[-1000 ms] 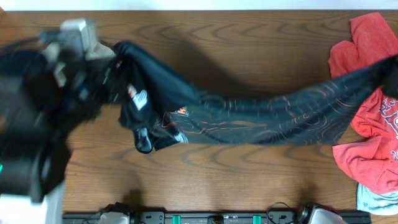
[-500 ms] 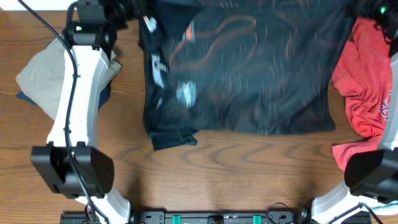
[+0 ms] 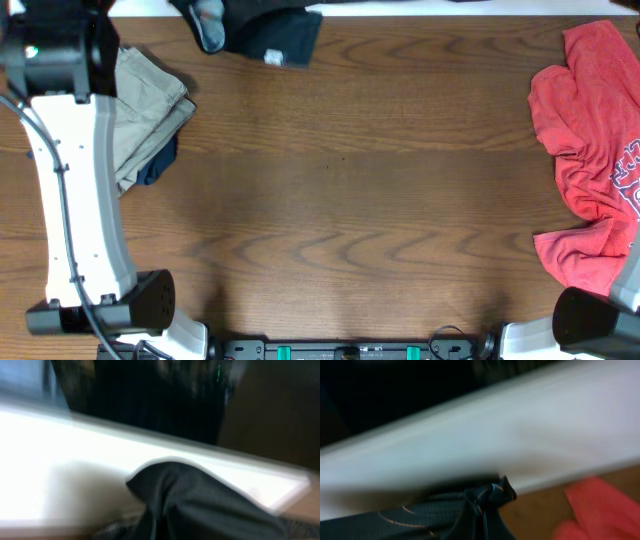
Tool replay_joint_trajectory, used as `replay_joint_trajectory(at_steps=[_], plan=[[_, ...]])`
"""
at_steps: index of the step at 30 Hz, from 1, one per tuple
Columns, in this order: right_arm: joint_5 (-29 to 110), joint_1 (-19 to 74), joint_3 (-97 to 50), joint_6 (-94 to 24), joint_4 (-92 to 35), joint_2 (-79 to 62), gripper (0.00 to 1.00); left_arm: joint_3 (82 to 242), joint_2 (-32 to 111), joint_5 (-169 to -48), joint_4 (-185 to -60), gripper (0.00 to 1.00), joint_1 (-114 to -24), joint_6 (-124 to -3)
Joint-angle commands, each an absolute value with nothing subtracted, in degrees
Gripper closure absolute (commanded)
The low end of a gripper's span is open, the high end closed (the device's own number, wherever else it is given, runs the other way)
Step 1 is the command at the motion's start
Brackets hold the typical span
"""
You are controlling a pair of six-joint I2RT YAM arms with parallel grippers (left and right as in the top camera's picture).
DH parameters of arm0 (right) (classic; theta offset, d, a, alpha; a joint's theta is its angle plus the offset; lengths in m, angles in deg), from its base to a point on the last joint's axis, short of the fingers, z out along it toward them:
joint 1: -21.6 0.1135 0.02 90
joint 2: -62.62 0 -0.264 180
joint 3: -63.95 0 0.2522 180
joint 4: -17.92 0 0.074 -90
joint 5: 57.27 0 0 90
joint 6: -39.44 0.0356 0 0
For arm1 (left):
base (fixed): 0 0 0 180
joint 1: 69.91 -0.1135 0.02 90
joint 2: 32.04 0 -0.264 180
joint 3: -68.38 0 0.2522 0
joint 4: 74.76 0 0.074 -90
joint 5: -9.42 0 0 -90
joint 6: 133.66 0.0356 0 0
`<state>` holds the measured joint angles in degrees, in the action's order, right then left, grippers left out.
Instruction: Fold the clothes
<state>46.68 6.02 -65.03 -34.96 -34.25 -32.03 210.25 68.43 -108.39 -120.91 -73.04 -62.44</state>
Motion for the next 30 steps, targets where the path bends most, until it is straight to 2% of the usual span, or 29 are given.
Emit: replay_joint_trajectory(at_steps=[1, 7, 11, 19, 30], plan=[[39.1, 5.4, -65.2, -39.6, -42.3, -32.7, 0.99, 210.1, 69.6, -116.1, -133.3, 0.94, -73.4, -58.4], [34.6, 5.5, -64.7, -44.0, -60.1, -34.7, 0.99, 206.8, 70.5, -116.0, -164.5, 0.94, -72.2, -46.6], [30.9, 5.5, -62.8, -44.0, -69.6, -36.1, 0.99, 199.9, 70.6, -115.9, -173.0, 0.94, -70.9, -41.0], [30.3, 5.3, -49.3, -44.0, -77.2, -36.2, 0.99, 176.2, 70.5, -110.8, -175.4, 0.94, -69.3, -39.6], [26.9, 4.1, -28.2, -41.1, -77.8, -36.1, 0.99, 150.3, 67.9, -110.8, -169.8, 0.94, -69.3, -39.6]])
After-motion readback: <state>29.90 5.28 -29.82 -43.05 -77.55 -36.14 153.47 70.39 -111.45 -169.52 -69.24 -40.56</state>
